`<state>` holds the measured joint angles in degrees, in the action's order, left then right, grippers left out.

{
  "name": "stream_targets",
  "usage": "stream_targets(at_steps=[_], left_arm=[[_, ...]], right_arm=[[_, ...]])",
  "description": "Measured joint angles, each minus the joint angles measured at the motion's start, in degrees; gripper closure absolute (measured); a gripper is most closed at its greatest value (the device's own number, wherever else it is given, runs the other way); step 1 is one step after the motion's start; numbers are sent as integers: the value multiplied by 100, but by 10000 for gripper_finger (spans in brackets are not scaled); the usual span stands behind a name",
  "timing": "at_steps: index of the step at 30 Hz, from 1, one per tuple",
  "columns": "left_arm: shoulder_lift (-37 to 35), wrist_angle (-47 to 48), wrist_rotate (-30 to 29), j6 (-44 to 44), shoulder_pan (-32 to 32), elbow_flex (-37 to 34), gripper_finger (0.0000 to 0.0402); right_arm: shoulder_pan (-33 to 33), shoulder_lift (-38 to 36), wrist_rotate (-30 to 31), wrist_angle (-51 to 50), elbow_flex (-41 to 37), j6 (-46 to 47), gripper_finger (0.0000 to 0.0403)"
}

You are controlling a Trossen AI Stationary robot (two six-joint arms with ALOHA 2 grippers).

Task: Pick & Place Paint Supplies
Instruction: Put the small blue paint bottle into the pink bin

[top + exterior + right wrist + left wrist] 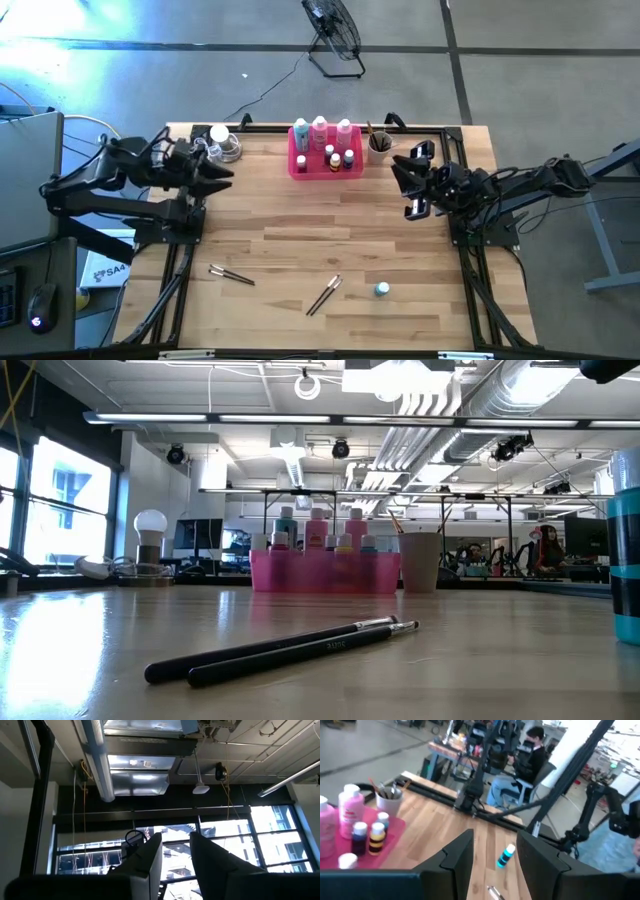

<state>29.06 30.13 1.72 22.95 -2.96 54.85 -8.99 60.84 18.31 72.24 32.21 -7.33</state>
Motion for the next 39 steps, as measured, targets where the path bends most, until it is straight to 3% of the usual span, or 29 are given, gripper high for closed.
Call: stream_targets(at_steps=[7,11,19,28,32,39], left_arm=[[605,-618,537,-27,78,-1,254],[855,-1095,448,-247,496,-4,254],[1158,-1406,-940,-321,1728,-7,254],[1650,-2146,-2469,-321,2902,-9,254],[1896,-2491,-2727,-320,3168,-9,254],[2233,-2899,-3126,-320,3427,-9,254]], right_arm=[[0,0,239,-95,0,0,309],[0,0,275,-180,0,0,309],[0,0,257,-324,0,137,309],[0,0,-154,-1079,85,455,322],[0,0,-720,-2092,567,456,326],[-2,2,-1548,-5886,2028,473,327]])
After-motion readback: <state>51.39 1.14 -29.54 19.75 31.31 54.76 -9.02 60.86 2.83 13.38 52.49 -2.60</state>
